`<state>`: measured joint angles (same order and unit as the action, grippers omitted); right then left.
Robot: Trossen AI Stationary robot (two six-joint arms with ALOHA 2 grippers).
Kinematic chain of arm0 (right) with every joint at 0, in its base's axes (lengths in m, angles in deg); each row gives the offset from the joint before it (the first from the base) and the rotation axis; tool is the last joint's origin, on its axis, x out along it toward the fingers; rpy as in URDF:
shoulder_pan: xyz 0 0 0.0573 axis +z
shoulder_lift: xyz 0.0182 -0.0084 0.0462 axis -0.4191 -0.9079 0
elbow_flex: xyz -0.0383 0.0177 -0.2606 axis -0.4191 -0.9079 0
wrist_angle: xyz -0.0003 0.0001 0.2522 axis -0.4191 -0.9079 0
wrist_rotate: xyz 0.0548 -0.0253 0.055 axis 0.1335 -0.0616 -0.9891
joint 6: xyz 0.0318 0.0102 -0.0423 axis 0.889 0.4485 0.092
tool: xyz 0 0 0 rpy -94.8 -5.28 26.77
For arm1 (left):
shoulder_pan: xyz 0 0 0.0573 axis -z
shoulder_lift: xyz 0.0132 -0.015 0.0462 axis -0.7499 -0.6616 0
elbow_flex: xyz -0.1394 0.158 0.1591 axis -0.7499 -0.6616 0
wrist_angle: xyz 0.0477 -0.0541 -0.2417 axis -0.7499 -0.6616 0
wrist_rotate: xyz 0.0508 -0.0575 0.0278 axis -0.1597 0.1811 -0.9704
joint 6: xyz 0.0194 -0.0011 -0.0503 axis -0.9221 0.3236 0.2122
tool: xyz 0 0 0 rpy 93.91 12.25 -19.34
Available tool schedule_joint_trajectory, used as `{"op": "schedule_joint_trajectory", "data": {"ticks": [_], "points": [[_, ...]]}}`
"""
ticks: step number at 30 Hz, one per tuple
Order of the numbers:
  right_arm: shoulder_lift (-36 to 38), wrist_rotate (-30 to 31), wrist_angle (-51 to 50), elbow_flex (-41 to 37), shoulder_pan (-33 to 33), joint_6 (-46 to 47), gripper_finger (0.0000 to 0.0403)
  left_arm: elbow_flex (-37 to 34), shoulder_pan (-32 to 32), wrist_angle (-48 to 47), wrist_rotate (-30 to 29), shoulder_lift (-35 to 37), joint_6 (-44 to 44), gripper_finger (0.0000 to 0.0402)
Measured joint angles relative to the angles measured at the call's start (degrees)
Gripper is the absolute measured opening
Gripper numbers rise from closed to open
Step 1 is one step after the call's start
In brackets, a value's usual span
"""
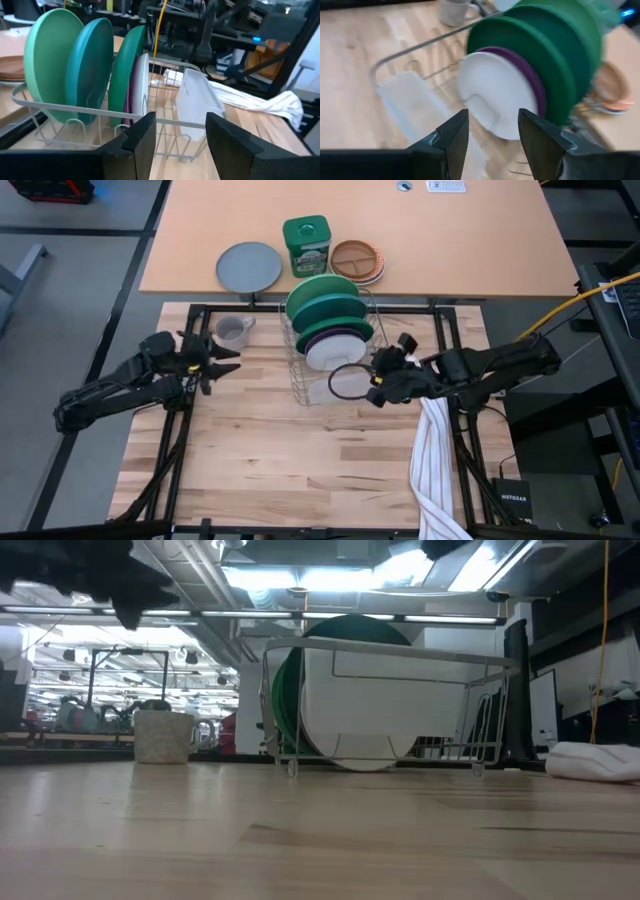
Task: Sort dishes
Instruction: Return to Home Position
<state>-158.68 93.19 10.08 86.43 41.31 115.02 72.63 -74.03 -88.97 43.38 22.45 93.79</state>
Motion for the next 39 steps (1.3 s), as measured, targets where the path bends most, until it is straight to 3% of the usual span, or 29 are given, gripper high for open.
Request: {"op": "schedule_joint_trajectory", "data": {"ticks": [6, 13, 23, 31, 39], "points": [[4.4, -3.8, 9.0, -9.5, 0.0, 0.0, 0.0172, -11.8, 0.0, 16.0, 0.0, -0.1, -0.8, 0.0159], [10.6, -4.3, 19.7, -20.4, 0.0, 0.1, 0.0172, -19.3, 0.0, 19.9, 0.0, -0.1, 0.7, 0.0159], [19.4, -5.7, 43.9, -37.5, -0.1, -3.5, 0.0172, -20.4, 0.0, 19.9, 0.0, -0.1, -4.2, 0.0159], [20.3, -11.6, 67.1, -50.3, -0.1, -6.8, 0.0172, -20.4, 0.0, 19.7, -0.1, -0.1, -3.9, 0.0159], [28.4, -11.5, 66.5, -54.2, -0.1, -10.8, 0.0172, -20.4, 0.0, 19.5, -0.1, -0.1, -2.4, 0.0159]]}}
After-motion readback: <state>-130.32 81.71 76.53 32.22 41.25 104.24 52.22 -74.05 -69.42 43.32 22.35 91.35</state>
